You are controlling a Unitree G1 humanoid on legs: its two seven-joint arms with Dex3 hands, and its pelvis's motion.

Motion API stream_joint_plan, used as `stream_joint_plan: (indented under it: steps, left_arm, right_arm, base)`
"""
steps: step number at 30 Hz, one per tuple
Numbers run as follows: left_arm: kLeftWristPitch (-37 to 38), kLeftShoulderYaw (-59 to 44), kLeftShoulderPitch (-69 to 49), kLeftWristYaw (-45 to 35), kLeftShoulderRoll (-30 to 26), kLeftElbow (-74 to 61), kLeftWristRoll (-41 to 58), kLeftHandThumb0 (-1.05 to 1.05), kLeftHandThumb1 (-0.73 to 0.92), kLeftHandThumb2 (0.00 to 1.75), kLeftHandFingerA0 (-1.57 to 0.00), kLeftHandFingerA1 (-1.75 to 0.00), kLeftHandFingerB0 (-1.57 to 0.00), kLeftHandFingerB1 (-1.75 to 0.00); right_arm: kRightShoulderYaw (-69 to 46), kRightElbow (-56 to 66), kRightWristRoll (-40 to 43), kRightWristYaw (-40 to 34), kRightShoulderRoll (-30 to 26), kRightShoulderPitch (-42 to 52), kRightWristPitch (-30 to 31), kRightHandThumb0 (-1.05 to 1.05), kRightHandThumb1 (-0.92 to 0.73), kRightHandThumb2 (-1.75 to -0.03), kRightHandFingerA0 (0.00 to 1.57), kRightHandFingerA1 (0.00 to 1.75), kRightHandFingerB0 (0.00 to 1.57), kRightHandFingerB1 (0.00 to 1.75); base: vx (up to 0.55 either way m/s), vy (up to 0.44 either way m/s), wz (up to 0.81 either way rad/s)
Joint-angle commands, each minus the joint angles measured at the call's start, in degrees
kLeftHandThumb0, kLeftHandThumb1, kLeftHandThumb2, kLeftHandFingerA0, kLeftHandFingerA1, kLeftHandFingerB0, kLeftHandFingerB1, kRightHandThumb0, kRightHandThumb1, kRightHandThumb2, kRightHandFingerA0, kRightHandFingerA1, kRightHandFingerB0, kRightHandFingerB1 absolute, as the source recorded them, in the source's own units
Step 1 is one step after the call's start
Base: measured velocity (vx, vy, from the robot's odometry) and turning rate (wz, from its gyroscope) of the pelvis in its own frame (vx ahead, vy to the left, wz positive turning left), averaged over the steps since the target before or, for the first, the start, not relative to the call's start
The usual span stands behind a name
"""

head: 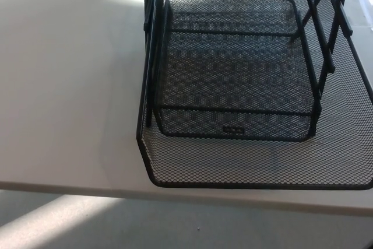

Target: A balck drawer is kept on the middle of the table and the robot uses its right hand to push it back away from the robot

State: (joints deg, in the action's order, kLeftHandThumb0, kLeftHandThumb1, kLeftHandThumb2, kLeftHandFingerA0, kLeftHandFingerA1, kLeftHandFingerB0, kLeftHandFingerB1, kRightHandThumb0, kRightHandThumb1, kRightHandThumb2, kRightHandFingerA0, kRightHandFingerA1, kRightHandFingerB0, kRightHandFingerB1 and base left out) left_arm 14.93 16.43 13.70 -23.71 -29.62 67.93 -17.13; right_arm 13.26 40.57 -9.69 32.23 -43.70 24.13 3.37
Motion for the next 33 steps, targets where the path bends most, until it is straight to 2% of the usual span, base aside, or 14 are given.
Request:
stream_joint_plan:
  steps: [1, 11, 12, 13, 15, 16, 33]
  left_arm:
    - [1.4, 0.2, 0.3, -0.9, -1.5, 0.3, -1.2, -0.55, 0.73, 0.62, -0.43, -0.37, -0.29, -0.31]
    - [1.4, -0.1, 0.4, -1.3, -1.3, 0.3, -0.8, -0.55, 0.72, 0.62, -0.44, -0.37, -0.3, -0.32]
    - [1.5, 0.0, 0.4, -1.2, -1.4, 0.3, -1.0, -0.55, 0.72, 0.62, -0.44, -0.37, -0.3, -0.32]
    - [1.5, 0.0, 0.4, -1.2, -1.4, 0.3, -1.0, -0.55, 0.72, 0.62, -0.43, -0.37, -0.3, -0.32]
    - [1.5, -0.1, 0.3, -1.2, -1.4, 0.3, -0.9, -0.55, 0.72, 0.62, -0.43, -0.37, -0.3, -0.32]
    - [1.7, 0.0, 0.2, -1.1, -1.5, 0.2, -1.0, -0.56, 0.73, 0.62, -0.43, -0.37, -0.29, -0.31]
    - [1.4, 0.0, 0.8, -1.2, -1.0, 1.0, -1.5, -0.56, 0.72, 0.62, -0.44, -0.37, -0.31, -0.32]
  right_arm:
    - [2.2, 3.9, 9.9, 11.1, -2.8, -4.6, 3.3, -0.57, -0.8, -0.63, 0.36, 0.38, 0.3, 0.32]
    - [4.3, 3.5, 15.3, 13.9, -0.9, -9.5, 5.0, -0.56, -0.79, -0.63, 0.37, 0.37, 0.3, 0.31]
    - [4.4, 3.2, 15.8, 13.9, -0.5, -9.7, 5.0, -0.55, -0.62, -0.98, 0.33, 0.54, 0.17, 0.44]
    - [4.6, 2.2, 16.5, 13.9, 0.2, -9.9, 4.9, -0.57, -0.62, -0.98, 0.34, 0.54, 0.17, 0.44]
    - [4.7, 1.0, 17.5, 13.8, 1.1, -10.2, 4.8, -0.57, -0.62, -0.98, 0.34, 0.54, 0.17, 0.44]
    - [4.7, 0.4, 17.9, 14.1, 1.4, -10.5, 4.7, -0.57, -0.79, -0.63, 0.37, 0.37, 0.3, 0.31]
    - [6.1, -10.2, 23.0, 18.0, 6.7, -25.0, 13.0, -0.56, -0.79, -0.63, 0.34, 0.37, 0.28, 0.31]
  base:
    - [0.0, 0.0, 0.0]
    - [0.0, 0.0, 0.0]
    - [0.0, 0.0, 0.0]
    - [0.0, 0.0, 0.0]
    - [0.0, 0.0, 0.0]
    - [0.0, 0.0, 0.0]
    - [0.0, 0.0, 0.0]
